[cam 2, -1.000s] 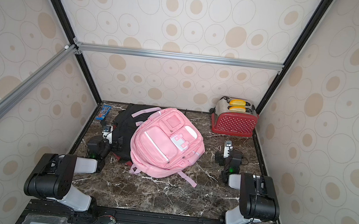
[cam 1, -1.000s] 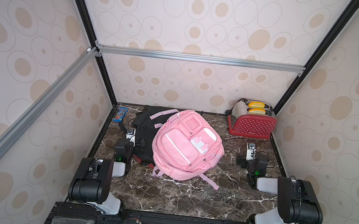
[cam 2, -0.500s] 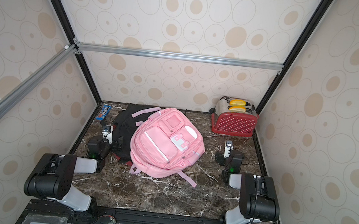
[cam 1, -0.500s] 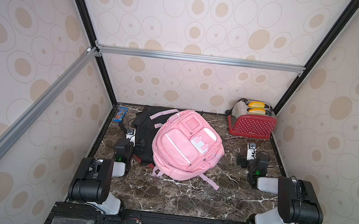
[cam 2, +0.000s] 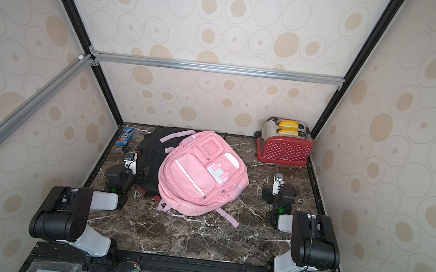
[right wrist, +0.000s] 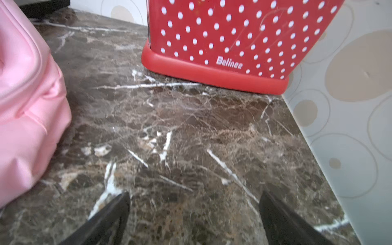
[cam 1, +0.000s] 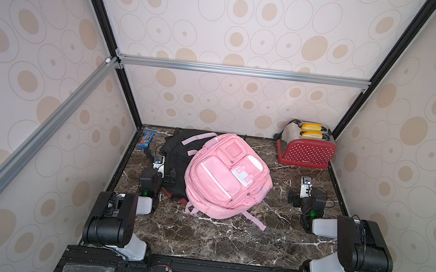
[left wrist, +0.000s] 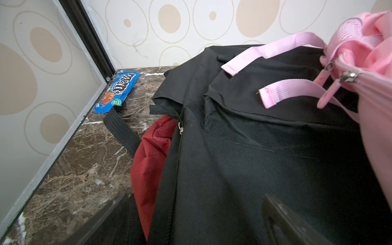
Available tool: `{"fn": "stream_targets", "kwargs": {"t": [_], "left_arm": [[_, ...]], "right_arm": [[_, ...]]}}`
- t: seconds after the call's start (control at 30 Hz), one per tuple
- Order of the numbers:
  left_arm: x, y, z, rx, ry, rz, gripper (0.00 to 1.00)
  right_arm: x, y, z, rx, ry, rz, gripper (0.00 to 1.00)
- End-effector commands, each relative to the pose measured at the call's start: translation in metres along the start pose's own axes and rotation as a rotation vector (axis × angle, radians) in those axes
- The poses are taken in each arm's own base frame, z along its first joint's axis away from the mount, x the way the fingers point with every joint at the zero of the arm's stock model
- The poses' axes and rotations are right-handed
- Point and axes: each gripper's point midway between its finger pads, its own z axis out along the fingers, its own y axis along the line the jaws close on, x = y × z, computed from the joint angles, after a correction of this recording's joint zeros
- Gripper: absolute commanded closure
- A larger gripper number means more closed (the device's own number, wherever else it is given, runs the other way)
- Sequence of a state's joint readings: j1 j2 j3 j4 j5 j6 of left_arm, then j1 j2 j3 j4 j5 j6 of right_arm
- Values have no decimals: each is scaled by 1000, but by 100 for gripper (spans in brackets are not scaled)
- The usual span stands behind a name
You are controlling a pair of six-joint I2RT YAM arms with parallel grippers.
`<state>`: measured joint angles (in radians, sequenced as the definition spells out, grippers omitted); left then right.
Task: Zip up the backpack
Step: Reset both arms
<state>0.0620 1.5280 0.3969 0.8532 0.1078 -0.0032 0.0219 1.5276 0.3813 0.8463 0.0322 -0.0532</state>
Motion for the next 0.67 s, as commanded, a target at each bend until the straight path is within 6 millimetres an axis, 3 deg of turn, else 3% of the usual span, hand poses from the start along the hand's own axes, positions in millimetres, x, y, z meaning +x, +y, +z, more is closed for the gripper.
{"fn": "stream_targets", "kwargs": {"t": [0.0,0.13,0.63], "left_arm": [[-5,3,2,-2,-14,2,1],[-4,2,3,-2,-11,1,1],[-4,3,3,-6,-11,1,1]], "right_arm": [[-1,0,-6,0,-31,1,0],[-1,-1,5,-7,32,1,0],[0,0,6,-12,32,2,0]]}}
